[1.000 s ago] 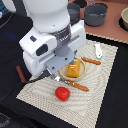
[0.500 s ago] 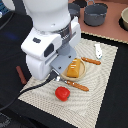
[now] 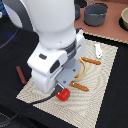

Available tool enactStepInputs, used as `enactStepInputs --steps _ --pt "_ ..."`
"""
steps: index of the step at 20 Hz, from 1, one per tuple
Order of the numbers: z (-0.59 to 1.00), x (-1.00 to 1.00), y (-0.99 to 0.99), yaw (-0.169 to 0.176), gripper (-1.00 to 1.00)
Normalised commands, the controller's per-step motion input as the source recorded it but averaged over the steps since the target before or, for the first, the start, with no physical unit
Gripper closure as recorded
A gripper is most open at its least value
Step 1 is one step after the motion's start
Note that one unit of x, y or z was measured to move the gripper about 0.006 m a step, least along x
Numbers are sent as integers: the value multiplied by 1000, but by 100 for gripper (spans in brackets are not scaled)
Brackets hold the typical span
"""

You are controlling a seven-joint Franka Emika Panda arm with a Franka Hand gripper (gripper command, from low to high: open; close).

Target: Interact with the objects in diverse but meaningful ways.

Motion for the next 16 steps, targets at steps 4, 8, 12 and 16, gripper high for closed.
enactStepInputs --steps 4,8,12,16 --pt "-131 545 -403 0 -100" --pt "-171 451 -362 0 -100" --pt "-188 386 -316 0 -100" --pt "-90 377 -326 0 100"
